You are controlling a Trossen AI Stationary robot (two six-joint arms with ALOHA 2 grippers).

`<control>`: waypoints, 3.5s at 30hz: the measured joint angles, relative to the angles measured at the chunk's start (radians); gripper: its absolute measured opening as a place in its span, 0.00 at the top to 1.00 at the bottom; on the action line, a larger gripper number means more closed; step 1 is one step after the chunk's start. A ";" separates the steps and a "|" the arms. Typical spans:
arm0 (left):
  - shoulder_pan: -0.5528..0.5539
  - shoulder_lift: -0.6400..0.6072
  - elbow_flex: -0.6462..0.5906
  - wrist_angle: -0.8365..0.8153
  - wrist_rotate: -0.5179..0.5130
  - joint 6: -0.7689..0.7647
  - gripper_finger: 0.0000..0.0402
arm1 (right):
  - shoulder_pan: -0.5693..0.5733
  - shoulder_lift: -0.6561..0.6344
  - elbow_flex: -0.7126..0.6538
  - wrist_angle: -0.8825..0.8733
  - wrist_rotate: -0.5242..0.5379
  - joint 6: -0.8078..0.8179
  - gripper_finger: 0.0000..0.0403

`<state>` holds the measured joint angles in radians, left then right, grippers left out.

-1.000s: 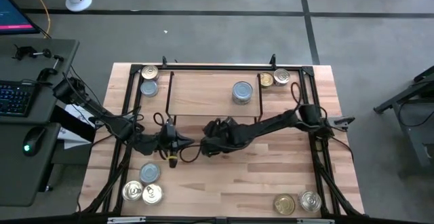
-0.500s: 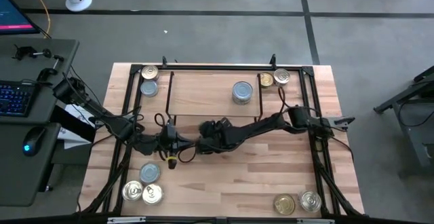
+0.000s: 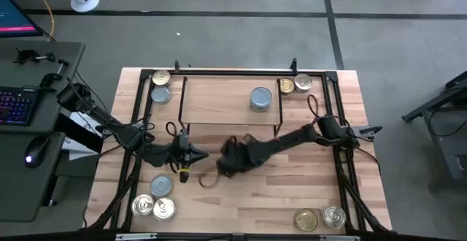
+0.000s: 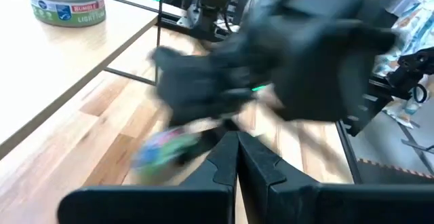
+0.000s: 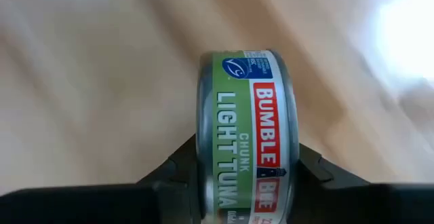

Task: Stack canned seafood by type on shelf
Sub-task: Stack the green white tuna can on top of the other green white tuna can on the shelf

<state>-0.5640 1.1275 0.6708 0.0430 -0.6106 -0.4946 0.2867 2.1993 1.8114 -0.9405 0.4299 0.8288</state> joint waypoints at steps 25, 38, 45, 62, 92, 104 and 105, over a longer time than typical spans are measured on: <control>0.069 -0.048 0.001 0.795 0.285 0.142 1.00 | 0.052 -0.470 0.000 -0.440 0.440 -0.416 0.71; 0.071 -0.068 0.001 0.767 0.232 0.190 1.00 | -0.123 -0.390 0.000 -0.417 0.551 -0.908 0.71; 0.071 -0.068 0.000 0.755 0.231 0.183 1.00 | -0.164 -0.366 -0.001 -0.441 0.534 -0.908 0.71; 0.065 -0.068 0.000 0.702 0.233 0.182 1.00 | -0.186 -0.365 -0.001 -0.458 0.362 -0.890 0.41; 0.076 -0.140 0.000 0.688 0.225 0.270 1.00 | -0.199 -0.353 -0.007 -0.046 -0.061 -0.558 0.98; 0.069 -0.176 0.000 0.687 0.225 0.262 1.00 | -0.472 -0.126 0.374 -0.303 -0.260 -0.786 1.00; 0.069 -0.176 0.000 0.686 0.225 0.261 1.00 | -0.483 -0.107 0.394 -0.333 -0.270 -0.795 1.00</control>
<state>-0.4946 0.9516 0.6708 0.7293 -0.3851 -0.2332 -0.1958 2.0925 2.2055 -1.2732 0.1600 0.0339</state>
